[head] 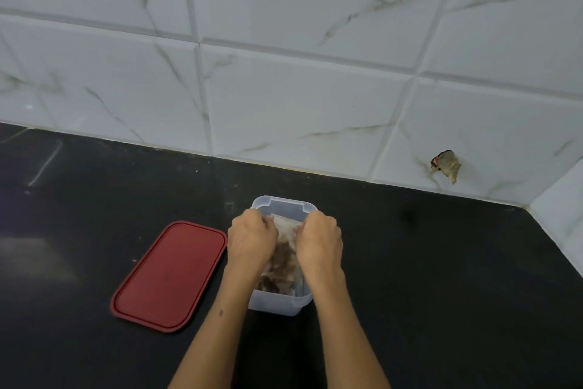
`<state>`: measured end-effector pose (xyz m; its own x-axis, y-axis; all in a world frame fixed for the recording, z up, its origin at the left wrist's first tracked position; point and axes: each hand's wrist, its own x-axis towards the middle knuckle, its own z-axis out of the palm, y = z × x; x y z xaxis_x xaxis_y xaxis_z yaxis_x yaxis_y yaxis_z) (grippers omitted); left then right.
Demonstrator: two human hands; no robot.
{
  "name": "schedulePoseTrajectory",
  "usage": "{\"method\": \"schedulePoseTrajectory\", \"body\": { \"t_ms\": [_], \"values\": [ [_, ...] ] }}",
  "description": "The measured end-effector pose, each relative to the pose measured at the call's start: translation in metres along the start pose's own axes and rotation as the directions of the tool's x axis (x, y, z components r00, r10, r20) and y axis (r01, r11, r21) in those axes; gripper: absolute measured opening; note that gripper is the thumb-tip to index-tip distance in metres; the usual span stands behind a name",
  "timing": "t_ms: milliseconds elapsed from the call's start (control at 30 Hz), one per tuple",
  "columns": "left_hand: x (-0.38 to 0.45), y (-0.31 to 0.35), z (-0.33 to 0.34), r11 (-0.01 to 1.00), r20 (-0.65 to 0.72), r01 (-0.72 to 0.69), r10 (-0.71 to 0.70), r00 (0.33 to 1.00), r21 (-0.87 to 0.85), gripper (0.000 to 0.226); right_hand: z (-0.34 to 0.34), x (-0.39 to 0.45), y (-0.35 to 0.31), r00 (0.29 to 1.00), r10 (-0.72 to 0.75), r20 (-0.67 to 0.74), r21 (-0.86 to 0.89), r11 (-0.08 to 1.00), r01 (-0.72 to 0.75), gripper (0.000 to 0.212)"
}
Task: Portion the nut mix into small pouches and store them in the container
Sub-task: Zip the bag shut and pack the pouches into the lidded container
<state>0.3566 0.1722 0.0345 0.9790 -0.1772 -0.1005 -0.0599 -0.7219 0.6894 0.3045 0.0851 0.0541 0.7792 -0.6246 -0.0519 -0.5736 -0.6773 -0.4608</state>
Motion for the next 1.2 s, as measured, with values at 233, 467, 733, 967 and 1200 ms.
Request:
{"method": "schedulePoseTrajectory", "body": {
  "t_ms": [233, 467, 733, 967, 1200],
  "values": [
    [0.006, -0.003, -0.017, 0.994, 0.095, -0.092, 0.086, 0.992, 0.061, 0.027, -0.004, -0.026, -0.018, 1.000, -0.025, 0.013, -0.025, 0.999, 0.025, 0.027],
    [0.007, -0.014, -0.015, 0.986, 0.301, -0.162, 0.162, 0.940, -0.026, 0.041, -0.004, -0.038, -0.029, 0.966, 0.047, 0.254, 0.064, 0.996, -0.065, 0.023],
    [0.008, -0.026, -0.056, 0.939, 0.043, -0.276, 0.291, 0.956, -0.207, 0.025, 0.006, -0.044, -0.043, 0.998, -0.036, -0.056, 0.119, 0.992, 0.042, 0.029],
    [0.029, -0.098, -0.093, 0.997, -0.291, 0.030, -0.049, 0.955, -0.071, 0.027, 0.065, -0.074, -0.101, 0.975, -0.224, -0.008, 0.465, 0.862, 0.202, 0.039],
    [0.038, -0.154, -0.098, 0.898, -0.072, 0.434, -0.430, 0.900, 0.064, 0.051, 0.123, -0.082, -0.113, 0.936, -0.023, 0.352, 0.262, 0.962, -0.075, 0.057]
  ]
}}
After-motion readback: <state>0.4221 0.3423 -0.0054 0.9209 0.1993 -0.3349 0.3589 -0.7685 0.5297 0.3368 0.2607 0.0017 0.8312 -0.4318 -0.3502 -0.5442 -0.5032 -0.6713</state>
